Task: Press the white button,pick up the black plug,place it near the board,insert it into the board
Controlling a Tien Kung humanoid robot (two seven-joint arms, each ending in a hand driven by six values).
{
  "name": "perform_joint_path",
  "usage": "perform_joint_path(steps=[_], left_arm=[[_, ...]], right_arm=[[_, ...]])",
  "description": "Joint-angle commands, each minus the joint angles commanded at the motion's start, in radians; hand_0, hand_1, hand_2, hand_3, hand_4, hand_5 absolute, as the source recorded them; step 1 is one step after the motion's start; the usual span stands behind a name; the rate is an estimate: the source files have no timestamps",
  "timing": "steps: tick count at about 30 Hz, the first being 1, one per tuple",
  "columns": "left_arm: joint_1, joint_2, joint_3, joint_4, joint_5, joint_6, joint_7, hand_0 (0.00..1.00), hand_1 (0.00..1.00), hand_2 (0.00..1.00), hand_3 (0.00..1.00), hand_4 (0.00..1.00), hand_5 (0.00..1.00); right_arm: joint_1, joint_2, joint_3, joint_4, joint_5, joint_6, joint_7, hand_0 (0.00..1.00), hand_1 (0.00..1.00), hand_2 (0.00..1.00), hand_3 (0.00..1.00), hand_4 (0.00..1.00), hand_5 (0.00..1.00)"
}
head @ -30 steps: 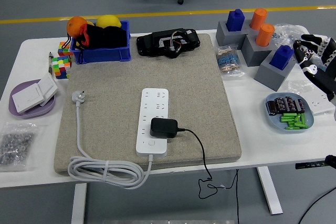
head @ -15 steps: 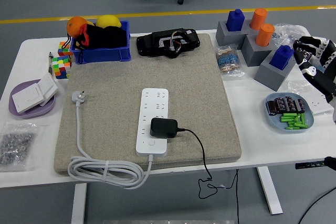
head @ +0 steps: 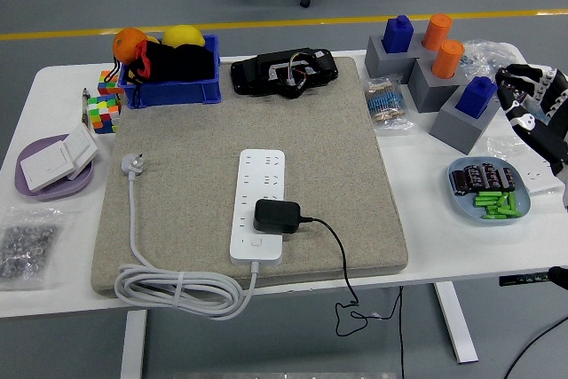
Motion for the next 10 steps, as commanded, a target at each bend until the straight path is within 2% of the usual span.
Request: perform_joint_path(steps=[10], left_arm=[[0.000,-0.003,0.003,0.000,-0.007,0.000,0.000,0.829,0.796,0.772,0.801,0.597,0.485]], right_arm=[[-0.001,0.001,-0.003,-0.002,0.000,0.001,0.000,0.807,0.678,0.704,0.654,0.820,0.428]])
